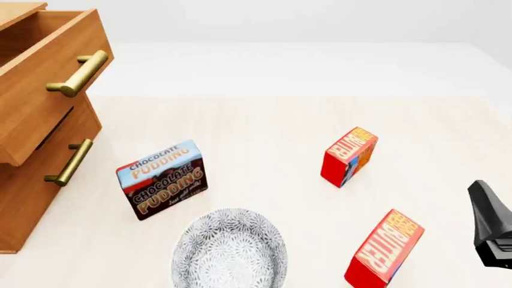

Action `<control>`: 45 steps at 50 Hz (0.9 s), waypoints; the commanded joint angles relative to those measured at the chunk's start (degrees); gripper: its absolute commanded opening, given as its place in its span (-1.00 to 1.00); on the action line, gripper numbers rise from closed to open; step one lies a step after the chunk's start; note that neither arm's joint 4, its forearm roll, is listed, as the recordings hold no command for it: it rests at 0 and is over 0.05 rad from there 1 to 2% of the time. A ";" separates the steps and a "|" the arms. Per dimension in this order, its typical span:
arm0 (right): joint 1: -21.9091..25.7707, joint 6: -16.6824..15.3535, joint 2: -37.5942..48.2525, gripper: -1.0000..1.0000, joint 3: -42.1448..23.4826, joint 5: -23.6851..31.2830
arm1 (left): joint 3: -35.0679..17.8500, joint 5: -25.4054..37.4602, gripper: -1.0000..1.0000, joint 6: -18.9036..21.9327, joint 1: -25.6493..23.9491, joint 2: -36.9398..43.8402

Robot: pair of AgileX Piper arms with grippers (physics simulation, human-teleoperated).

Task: Put the butter at the front in the top drawer of the cabinet and close it.

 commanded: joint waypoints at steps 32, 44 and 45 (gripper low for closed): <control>-0.02 0.07 0.02 1.00 0.07 -0.08 | -26.05 21.92 1.00 -4.76 -6.76 20.14; -0.01 0.05 0.03 1.00 0.07 -0.08 | -29.18 25.86 1.00 -5.34 -5.45 22.73; -0.01 0.04 0.02 1.00 0.07 -0.08 | -29.74 26.23 1.00 -5.50 -5.63 22.87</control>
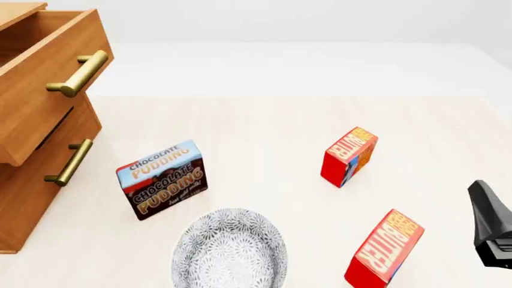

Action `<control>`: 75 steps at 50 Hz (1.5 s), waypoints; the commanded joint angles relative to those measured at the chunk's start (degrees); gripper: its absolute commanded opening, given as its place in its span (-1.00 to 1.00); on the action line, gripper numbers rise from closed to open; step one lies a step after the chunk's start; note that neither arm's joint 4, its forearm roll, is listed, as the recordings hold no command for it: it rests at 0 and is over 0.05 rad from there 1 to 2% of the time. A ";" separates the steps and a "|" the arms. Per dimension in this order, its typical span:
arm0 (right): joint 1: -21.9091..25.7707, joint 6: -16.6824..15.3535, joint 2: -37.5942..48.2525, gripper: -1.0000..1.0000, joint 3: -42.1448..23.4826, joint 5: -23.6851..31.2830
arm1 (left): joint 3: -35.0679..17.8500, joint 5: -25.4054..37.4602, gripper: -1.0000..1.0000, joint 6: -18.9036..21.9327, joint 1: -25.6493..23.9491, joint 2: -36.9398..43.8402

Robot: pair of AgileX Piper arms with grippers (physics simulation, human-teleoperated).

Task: Put the butter at the front in the top drawer of the cabinet and close it.

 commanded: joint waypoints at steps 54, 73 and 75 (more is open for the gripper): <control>-0.02 0.06 0.04 1.00 0.07 -0.08 | -11.64 10.81 1.00 -2.49 0.24 17.51; -0.02 0.04 0.03 1.00 0.07 -0.08 | -10.97 10.81 1.00 -1.59 3.55 19.03; -0.03 0.06 0.02 1.00 0.07 -0.08 | -10.95 10.81 1.00 -1.72 3.76 19.25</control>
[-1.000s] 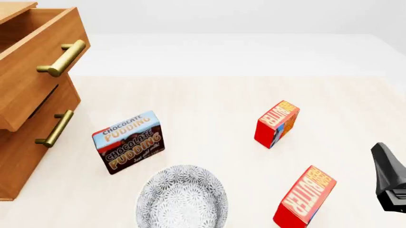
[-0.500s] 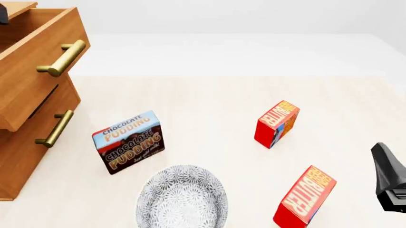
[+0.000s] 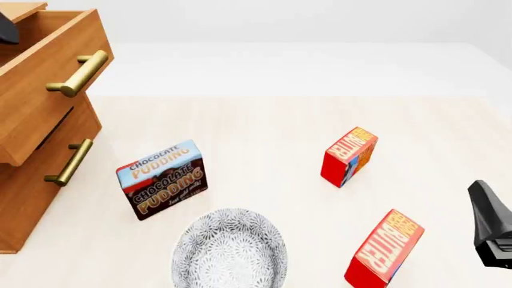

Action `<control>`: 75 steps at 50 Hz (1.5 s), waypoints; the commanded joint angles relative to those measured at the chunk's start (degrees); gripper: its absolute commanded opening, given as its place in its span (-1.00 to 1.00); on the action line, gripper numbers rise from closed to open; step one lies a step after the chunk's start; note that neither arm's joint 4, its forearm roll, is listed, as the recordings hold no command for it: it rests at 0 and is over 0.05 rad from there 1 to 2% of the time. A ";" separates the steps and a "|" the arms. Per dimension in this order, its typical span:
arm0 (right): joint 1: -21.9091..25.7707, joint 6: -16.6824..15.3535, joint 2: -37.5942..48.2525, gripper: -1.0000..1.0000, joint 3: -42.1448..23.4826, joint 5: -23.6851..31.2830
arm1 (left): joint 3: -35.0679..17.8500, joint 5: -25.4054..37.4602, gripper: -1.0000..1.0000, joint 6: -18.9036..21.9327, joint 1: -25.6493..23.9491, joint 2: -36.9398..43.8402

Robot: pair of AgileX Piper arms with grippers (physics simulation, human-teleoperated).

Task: Put the butter at the front in the top drawer of the cabinet and close it.

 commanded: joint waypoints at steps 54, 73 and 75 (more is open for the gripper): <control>-0.03 0.05 0.02 1.00 0.07 -0.08 | 7.00 -3.98 1.00 -0.69 3.31 3.06; -0.02 0.04 0.03 1.00 0.07 -0.08 | 9.82 -8.65 1.00 -2.07 0.28 6.51; -0.03 0.05 0.03 1.00 0.07 -0.08 | 9.86 -9.04 1.00 -2.41 -0.69 7.03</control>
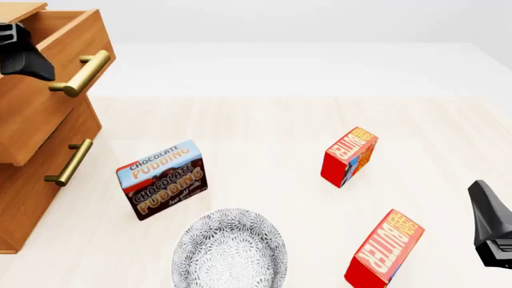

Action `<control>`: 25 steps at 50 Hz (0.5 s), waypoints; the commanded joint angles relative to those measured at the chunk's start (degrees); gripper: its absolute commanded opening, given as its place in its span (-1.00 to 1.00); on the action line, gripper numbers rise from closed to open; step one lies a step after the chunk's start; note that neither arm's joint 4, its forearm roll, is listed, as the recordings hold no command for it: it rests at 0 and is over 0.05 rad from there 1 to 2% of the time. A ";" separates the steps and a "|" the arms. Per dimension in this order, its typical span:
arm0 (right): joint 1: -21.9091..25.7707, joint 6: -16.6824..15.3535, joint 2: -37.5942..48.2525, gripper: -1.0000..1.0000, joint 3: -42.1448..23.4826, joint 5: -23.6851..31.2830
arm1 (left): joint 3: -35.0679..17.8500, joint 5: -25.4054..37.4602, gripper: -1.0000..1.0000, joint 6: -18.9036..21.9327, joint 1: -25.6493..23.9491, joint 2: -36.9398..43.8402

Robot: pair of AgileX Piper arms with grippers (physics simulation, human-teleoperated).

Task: Put the butter at the front in the top drawer of the cabinet and close it.

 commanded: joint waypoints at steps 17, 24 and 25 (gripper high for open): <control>-0.03 0.05 0.02 1.00 0.07 -0.08 | 0.88 -5.05 1.00 -2.07 -5.54 5.61; -0.02 0.05 0.02 1.00 0.07 -0.08 | -0.60 -5.28 1.00 -2.19 -7.57 7.13; -0.03 0.04 0.02 1.00 0.07 -0.08 | -0.80 -5.35 1.00 -2.36 -7.80 7.32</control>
